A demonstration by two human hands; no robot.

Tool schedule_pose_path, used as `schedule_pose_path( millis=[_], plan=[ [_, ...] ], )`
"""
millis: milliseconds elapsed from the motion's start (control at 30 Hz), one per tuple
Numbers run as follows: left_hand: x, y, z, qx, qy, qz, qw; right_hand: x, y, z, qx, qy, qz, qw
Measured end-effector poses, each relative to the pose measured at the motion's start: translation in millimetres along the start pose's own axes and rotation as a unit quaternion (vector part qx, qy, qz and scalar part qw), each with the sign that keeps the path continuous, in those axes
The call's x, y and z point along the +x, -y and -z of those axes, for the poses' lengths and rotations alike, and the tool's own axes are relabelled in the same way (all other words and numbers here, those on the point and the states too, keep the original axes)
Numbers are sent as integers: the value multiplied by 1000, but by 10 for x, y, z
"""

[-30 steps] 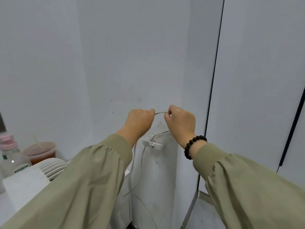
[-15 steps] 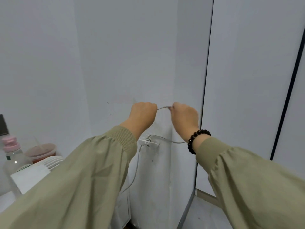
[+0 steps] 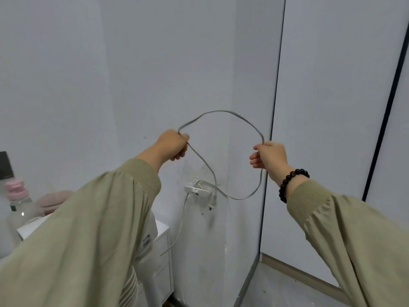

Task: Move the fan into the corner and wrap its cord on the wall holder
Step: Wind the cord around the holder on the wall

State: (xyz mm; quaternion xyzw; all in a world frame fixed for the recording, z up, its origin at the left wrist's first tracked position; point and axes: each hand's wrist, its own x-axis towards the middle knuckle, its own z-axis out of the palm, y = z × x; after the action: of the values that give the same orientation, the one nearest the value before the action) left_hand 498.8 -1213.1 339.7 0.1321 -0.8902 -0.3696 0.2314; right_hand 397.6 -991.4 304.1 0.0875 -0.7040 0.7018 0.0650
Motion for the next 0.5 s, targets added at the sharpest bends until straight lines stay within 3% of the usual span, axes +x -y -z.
schedule_pose_path(
  millis=[100,200,367,500],
  plan=[
    [-53,59,-43,132,259,19,957,-77,62,-43,77,49,-61,994],
    [-131,141,-195,183,390,76,899,-112,40,-58,64,97,-74,990],
    [-140,322,-578,129,337,114,926,-163,-127,-154,-75,197,-104,972],
    [-76,475,-788,96,268,86,955,-205,-342,-180,-192,286,-179,921]
  ],
)
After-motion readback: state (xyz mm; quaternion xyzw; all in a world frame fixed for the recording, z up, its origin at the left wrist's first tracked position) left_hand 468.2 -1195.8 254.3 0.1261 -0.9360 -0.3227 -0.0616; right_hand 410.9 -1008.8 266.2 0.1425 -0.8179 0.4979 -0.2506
